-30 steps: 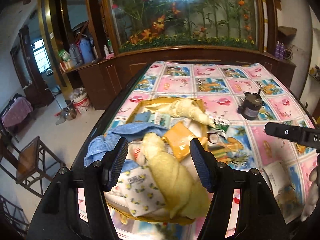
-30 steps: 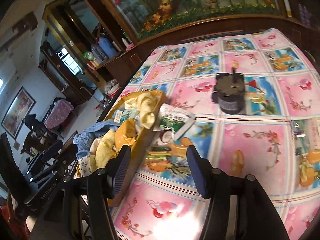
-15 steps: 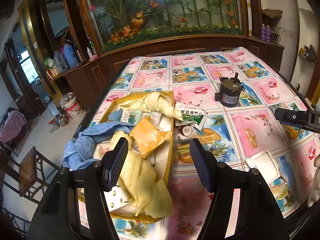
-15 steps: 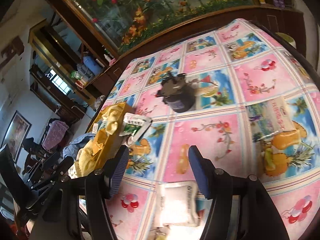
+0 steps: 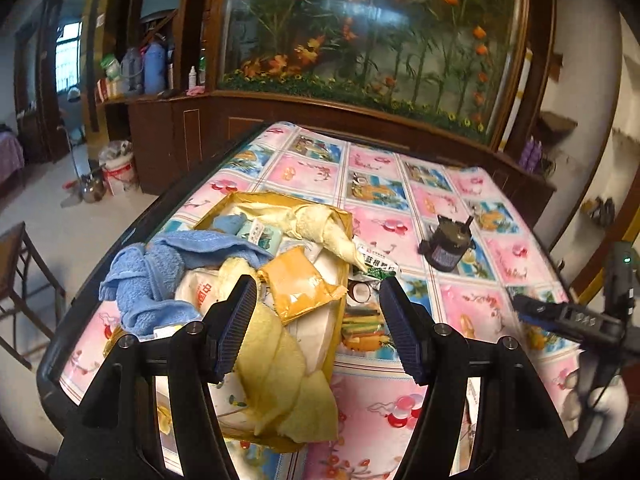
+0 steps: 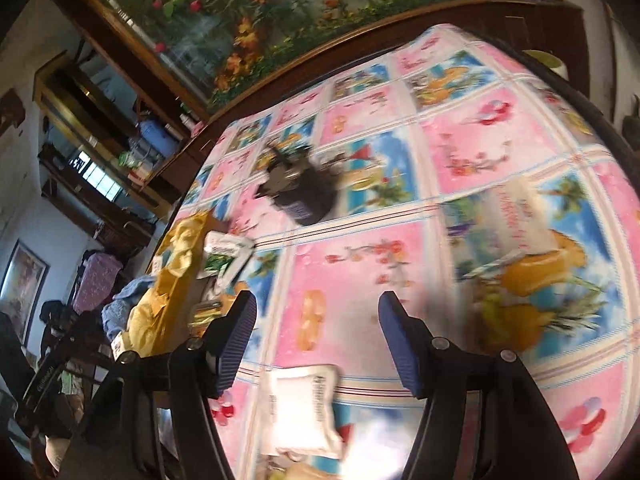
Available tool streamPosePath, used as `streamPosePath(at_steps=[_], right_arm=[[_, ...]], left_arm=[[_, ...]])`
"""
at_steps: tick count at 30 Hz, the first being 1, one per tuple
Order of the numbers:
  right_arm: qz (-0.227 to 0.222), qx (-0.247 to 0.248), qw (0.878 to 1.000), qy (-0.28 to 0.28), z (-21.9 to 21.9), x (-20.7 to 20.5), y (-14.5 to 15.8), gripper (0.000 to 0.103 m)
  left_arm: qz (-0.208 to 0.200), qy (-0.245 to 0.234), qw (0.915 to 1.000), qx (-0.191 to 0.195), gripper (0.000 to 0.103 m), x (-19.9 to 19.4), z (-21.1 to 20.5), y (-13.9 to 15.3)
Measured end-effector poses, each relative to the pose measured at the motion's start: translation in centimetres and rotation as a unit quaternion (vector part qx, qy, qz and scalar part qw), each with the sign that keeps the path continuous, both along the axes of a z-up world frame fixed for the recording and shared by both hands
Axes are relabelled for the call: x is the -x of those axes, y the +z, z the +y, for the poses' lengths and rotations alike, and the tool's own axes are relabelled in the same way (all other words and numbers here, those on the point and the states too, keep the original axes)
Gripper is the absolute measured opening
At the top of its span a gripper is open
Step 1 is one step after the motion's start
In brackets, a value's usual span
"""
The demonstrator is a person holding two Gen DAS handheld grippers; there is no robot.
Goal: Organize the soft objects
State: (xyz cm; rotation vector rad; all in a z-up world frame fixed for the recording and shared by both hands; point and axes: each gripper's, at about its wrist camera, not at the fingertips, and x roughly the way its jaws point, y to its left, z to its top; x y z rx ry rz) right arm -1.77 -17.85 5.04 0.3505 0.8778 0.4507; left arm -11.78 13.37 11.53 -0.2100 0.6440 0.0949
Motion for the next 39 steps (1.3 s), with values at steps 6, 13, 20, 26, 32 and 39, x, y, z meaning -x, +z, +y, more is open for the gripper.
streamPosePath(at_steps=[6,13,20,26,32,39], right_arm=[[-0.001,0.080,0.995,0.062,9.8,-4.1,0.3,0.063],[0.017,0.181,0.982,0.053,16.7,-10.6,-1.0,0.063],[0.031,0.220,0.969,0.111,18.5,-9.5,-3.9,0.038],[0.041,0.281,0.945,0.161,16.5,-4.9,-3.7,0.031],[0.024,0.216,0.964,0.154,15.8,-3.5,-0.9,0.033],[0.005,0.255,0.936,0.242,21.9,-1.7,-4.2,0.033]], left_arm=[[0.002,-0.013,0.9996,0.023,0.065,0.9,1.8,-0.3],[0.005,-0.011,0.9987,0.049,0.065,1.5,4.8,-1.1],[0.002,-0.002,0.9974,0.073,0.065,1.6,6.9,-1.8],[0.003,-0.011,0.9958,0.091,0.065,1.2,7.4,-2.4],[0.005,-0.017,0.9953,0.096,0.065,1.1,6.9,-2.2],[-0.002,-0.023,0.9967,0.078,0.065,2.0,6.3,-0.9]])
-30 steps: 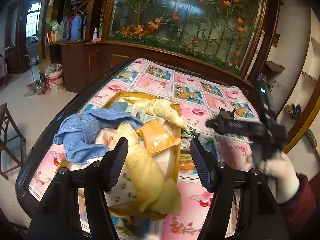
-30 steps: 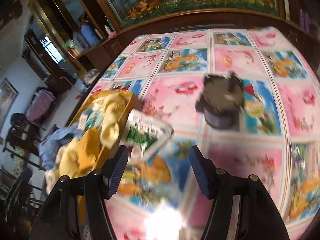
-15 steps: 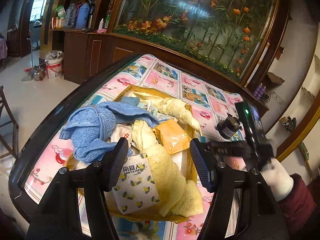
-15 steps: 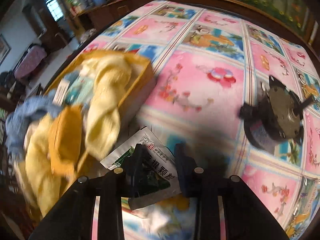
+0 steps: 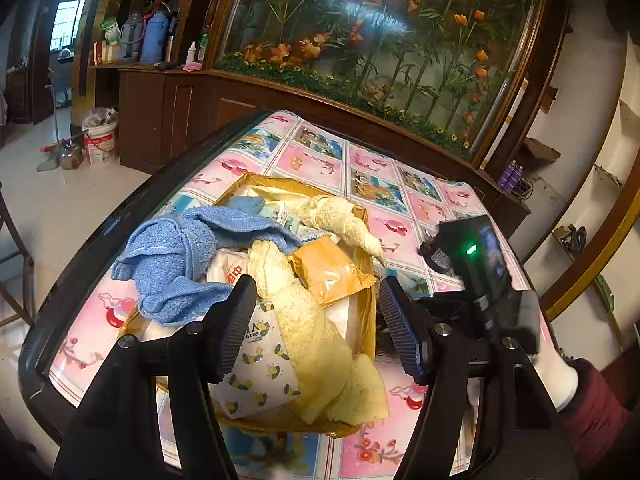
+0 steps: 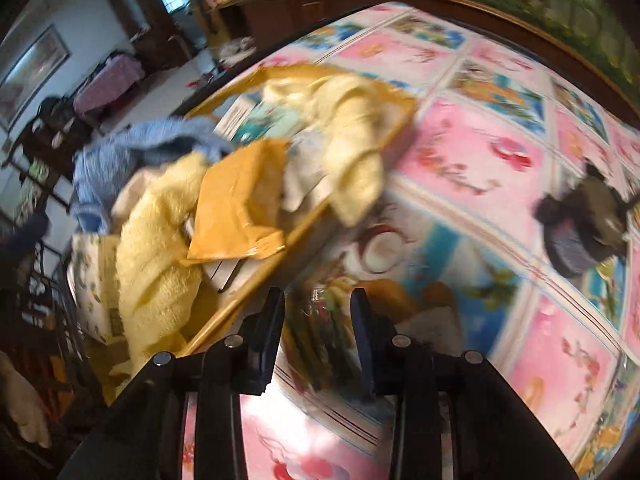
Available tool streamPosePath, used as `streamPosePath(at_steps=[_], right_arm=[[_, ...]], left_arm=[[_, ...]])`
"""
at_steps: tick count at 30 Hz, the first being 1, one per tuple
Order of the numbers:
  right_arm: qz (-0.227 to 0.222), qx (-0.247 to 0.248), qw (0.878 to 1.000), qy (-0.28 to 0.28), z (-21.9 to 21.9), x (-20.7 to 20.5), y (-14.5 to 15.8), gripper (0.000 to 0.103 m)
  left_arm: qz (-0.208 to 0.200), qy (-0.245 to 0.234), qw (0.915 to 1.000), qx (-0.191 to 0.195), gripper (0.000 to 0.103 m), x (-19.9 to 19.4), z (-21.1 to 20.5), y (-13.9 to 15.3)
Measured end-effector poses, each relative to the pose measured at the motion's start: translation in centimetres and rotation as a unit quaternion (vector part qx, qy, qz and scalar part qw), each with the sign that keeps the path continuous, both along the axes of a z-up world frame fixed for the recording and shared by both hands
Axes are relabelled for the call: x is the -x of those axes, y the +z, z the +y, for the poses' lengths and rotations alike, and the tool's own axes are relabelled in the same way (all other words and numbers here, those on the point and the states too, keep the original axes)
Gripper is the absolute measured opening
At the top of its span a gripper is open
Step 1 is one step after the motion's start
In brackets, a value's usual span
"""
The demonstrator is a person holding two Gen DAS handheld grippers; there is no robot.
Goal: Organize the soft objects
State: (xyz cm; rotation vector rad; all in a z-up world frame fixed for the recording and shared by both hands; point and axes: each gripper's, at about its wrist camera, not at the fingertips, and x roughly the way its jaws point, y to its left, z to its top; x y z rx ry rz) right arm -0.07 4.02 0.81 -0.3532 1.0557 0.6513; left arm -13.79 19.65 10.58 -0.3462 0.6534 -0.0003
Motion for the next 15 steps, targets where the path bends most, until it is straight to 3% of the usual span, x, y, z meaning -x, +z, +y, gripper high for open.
streamPosePath(at_steps=[1,7,10,12,13,15], right_arm=[[-0.015,0.002,1.000,0.002,0.0,0.4,0.0,0.033],[0.007,-0.013,0.997,-0.078,-6.0,1.1,0.4,0.032],[0.070,-0.074,0.990,-0.094,-10.2,1.5,0.7,0.034],[0.100,-0.142,0.977,-0.124,-13.8,1.7,1.8,0.034],[0.088,-0.159,0.974,-0.138,-15.0,1.9,2.6,0.039],[0.048,-0.157,0.973,-0.160,-17.3,2.4,3.9,0.060]], left_arm=[[0.000,0.000,1.0000,-0.001,0.065,0.0,0.0,0.1],[-0.002,-0.026,0.9996,0.007,0.065,0.0,-1.0,0.4],[0.000,-0.056,0.9983,0.016,0.065,-0.2,-2.4,0.6],[0.003,-0.075,0.9970,0.016,0.065,-0.3,-3.4,0.6],[0.006,-0.083,0.9965,0.014,0.065,-0.3,-4.1,0.6],[0.015,-0.099,0.9949,0.010,0.065,-0.6,-5.4,0.4]])
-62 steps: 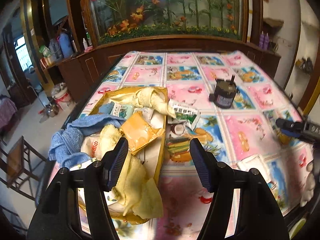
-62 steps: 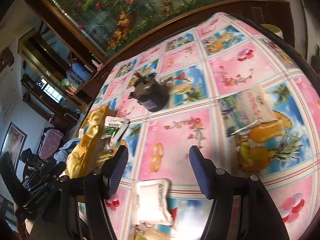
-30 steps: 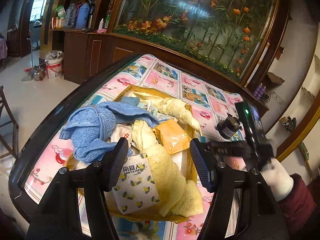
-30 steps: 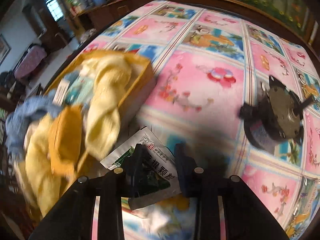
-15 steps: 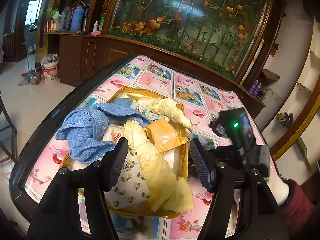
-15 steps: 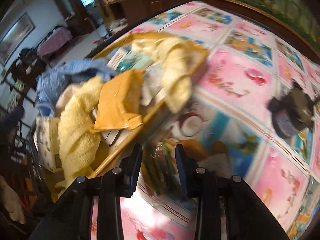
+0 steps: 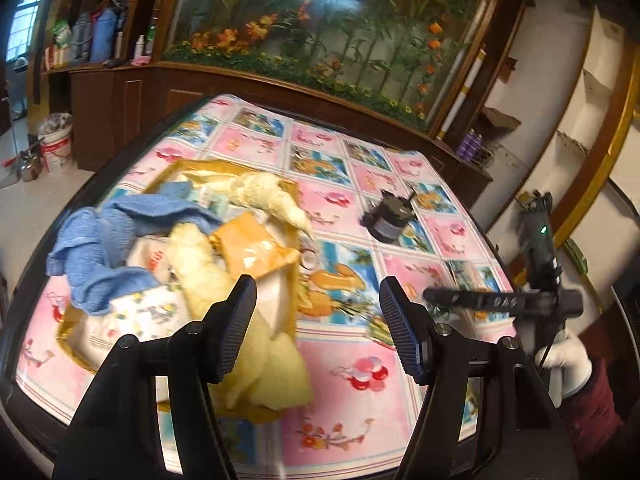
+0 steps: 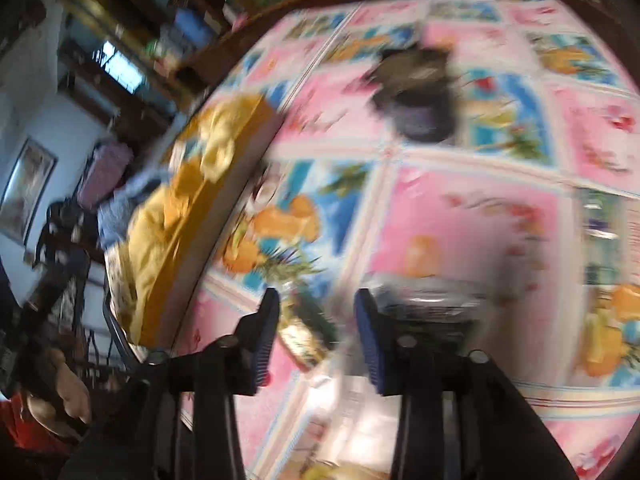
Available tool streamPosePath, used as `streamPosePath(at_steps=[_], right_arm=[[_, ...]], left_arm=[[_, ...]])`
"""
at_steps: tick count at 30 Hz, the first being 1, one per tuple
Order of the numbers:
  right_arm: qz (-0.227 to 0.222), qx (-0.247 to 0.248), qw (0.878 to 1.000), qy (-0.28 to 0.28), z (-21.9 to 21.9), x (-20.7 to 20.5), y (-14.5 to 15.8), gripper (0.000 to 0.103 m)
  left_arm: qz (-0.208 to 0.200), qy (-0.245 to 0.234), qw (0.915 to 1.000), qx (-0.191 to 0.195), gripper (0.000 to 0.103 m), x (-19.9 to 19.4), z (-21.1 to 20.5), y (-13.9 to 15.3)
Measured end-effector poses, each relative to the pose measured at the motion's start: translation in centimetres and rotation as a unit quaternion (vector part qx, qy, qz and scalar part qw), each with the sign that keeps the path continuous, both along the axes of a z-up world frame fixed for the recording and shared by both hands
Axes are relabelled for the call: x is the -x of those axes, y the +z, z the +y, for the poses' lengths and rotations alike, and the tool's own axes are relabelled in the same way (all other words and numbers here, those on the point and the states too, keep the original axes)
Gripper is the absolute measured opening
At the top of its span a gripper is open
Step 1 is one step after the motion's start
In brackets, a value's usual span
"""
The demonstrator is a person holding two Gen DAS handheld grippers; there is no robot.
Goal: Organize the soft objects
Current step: 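Grasp the colored pencils with the left tool while the right tool grasps a white packet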
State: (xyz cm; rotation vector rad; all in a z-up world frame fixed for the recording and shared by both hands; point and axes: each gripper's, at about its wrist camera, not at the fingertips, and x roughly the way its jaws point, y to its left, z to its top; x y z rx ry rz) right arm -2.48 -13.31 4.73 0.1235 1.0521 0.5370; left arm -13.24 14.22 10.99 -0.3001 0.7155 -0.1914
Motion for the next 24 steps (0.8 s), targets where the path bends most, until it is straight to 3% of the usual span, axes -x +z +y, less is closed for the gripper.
streamPosePath(at_steps=[2,5,9,14,16,17,19,24], right_arm=[[-0.022,0.022,0.999,-0.011,-1.0,0.4,0.4,0.067],[-0.015,0.055,0.998,-0.004,-0.5,-0.5,-1.1,0.067],[-0.020,0.057,0.998,-0.002,0.3,-1.3,-2.7,0.067],[-0.056,0.092,0.994,0.007,1.3,-1.3,-3.5,0.067],[-0.056,0.093,0.994,0.005,1.2,-1.4,-3.4,0.060],[-0.057,0.090,0.994,0.002,0.9,-1.5,-3.3,0.046],[-0.050,0.072,0.996,-0.003,0.1,-1.7,-3.3,0.035],[-0.044,0.059,0.997,-0.020,-2.4,-1.3,-3.3,0.027]], left_arm=[[0.012,-0.019,0.9997,-0.003,0.065,-0.3,-1.5,-0.3],[0.042,-0.051,0.9977,-0.014,0.064,-0.9,-4.4,-1.2],[0.089,-0.099,0.9906,-0.031,0.064,-1.6,-8.5,-3.6],[0.114,-0.111,0.9850,-0.066,0.064,-2.3,-11.5,-5.4],[0.114,-0.102,0.9852,-0.077,0.064,-2.9,-11.8,-5.8],[0.116,-0.096,0.9850,-0.085,0.064,-3.3,-11.9,-6.0],[0.119,-0.091,0.9836,-0.100,0.064,-4.3,-12.1,-6.7],[0.125,-0.108,0.9779,-0.128,0.064,-5.9,-13.3,-8.3]])
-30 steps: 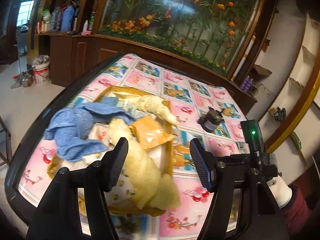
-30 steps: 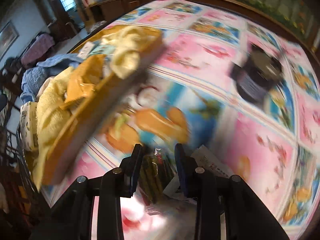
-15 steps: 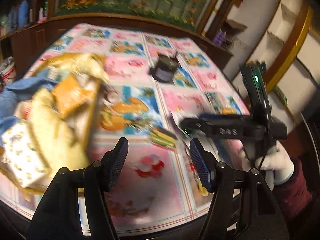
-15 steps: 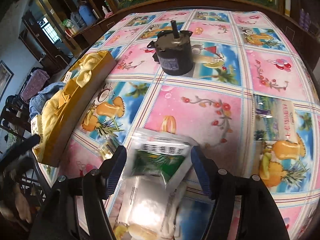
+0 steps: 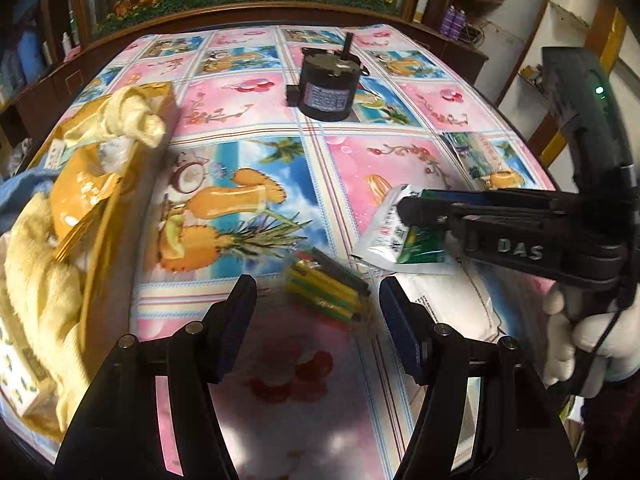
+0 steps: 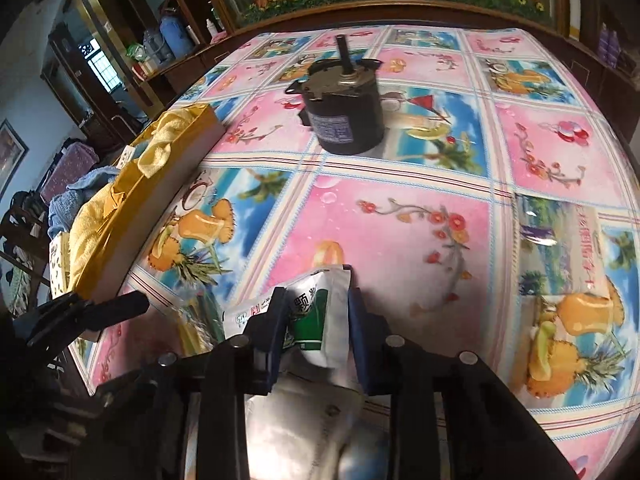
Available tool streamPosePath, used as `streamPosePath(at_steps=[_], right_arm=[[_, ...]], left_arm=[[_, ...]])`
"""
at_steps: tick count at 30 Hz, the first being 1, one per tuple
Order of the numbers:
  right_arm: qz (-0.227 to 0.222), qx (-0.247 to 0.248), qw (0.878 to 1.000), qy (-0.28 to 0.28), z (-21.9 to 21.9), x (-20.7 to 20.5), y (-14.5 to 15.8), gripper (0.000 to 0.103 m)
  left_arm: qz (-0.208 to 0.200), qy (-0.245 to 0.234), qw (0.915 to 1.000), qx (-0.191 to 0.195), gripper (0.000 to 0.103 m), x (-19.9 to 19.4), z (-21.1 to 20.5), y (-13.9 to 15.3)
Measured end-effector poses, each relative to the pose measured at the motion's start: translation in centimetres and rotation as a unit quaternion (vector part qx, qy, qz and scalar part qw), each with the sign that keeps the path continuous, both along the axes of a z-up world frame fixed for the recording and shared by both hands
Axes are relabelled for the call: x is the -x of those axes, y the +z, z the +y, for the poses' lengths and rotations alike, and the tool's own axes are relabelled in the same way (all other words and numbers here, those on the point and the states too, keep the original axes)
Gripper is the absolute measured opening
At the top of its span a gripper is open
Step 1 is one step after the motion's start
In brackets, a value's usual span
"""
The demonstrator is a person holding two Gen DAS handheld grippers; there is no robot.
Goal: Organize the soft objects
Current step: 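Grasp the colored pencils with the left tool while the right tool grasps a white packet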
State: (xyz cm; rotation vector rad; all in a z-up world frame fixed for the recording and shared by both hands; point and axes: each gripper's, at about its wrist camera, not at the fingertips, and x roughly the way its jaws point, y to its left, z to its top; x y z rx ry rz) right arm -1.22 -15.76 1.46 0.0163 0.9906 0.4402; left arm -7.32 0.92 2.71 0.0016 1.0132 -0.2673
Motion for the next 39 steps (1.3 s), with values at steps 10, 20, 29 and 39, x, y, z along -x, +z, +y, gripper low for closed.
streamPosePath(at_steps=[10,20,29,39], right_arm=[[0.008,-0.023,0.998,-0.056,-4.1,0.1,0.3,0.036],[0.008,-0.035,0.999,-0.027,-1.4,0.1,-0.3,0.025],[-0.006,-0.123,0.992,-0.036,-2.5,1.5,1.2,0.014],[-0.024,-0.093,0.995,-0.035,-1.4,1.6,3.3,0.015]], left_arm=[[-0.023,-0.082,0.9963,-0.011,0.041,-0.3,-2.4,-0.9],[-0.029,-0.065,0.9960,0.054,0.037,0.5,-0.5,0.7],[-0.070,-0.037,0.9902,0.115,0.037,2.9,3.2,5.1],[-0.093,0.008,0.9865,0.134,0.038,3.8,7.5,7.0]])
